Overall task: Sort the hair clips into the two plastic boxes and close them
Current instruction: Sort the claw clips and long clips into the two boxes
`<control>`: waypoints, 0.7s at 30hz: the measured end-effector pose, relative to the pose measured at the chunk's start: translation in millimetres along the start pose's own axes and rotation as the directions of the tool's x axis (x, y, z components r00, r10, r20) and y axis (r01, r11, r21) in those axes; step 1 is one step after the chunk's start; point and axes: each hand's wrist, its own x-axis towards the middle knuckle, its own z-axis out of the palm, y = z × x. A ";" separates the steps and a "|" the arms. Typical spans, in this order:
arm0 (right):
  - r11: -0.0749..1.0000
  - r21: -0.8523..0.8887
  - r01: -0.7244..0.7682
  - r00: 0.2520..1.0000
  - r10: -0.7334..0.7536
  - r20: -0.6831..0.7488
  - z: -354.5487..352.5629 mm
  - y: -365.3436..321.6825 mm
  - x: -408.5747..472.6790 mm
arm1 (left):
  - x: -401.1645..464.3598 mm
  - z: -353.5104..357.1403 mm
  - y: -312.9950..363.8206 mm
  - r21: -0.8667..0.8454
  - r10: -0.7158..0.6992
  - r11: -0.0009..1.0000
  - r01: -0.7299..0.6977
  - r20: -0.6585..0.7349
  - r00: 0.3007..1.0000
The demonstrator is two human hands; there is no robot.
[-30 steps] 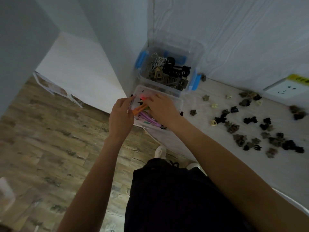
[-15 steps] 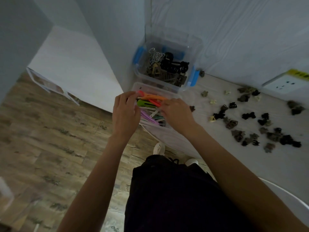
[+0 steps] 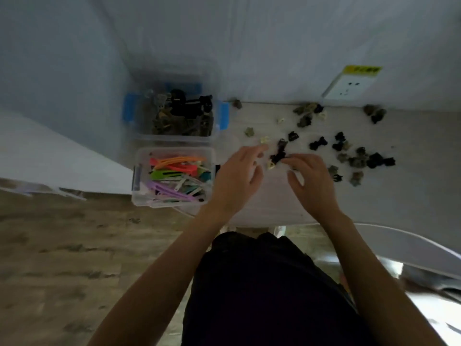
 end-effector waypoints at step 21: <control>0.769 0.152 -0.621 0.778 0.579 0.246 9.6 86.2 -20.7 | 34.7 118.9 -7.0 0.164 -0.461 0.886 0.433 0.235 0.856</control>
